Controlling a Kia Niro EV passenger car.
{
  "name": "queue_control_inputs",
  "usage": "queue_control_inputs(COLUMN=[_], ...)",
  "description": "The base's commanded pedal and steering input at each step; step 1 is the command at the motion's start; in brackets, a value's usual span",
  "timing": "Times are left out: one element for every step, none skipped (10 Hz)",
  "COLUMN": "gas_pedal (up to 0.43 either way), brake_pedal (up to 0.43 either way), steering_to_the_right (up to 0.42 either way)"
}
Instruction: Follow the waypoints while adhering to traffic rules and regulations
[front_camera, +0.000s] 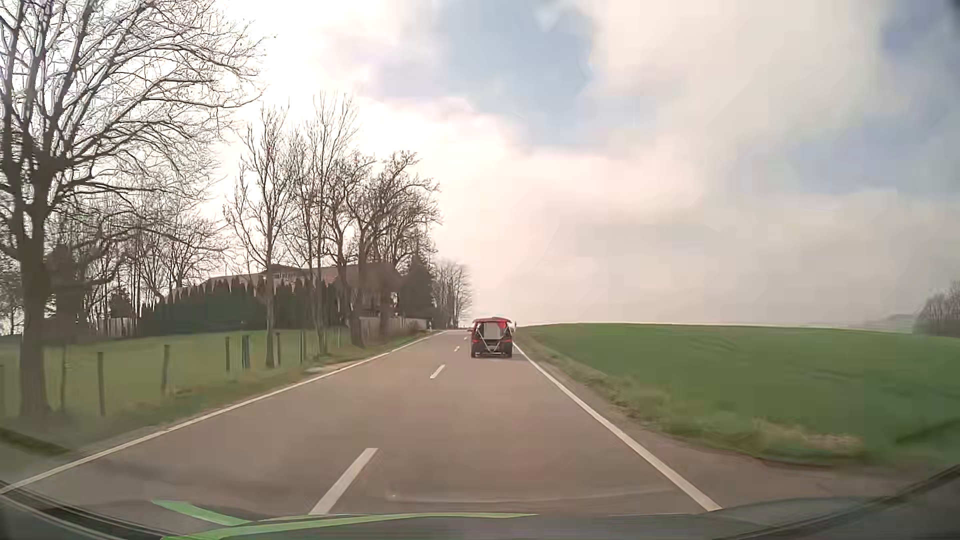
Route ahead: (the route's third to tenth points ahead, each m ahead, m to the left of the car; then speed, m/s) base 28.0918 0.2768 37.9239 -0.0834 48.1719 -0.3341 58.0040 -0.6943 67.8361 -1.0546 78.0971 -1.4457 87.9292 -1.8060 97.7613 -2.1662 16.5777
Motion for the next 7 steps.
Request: queue_control_inputs(gas_pedal=[0.209,0.209,0.209,0.209,0.209,0.209,0.209], brake_pedal=[0.0,0.0,0.0,0.0,0.0,0.0,0.0], steering_to_the_right=[0.001,0.002,0.002,0.002,0.002,0.002,0.002])
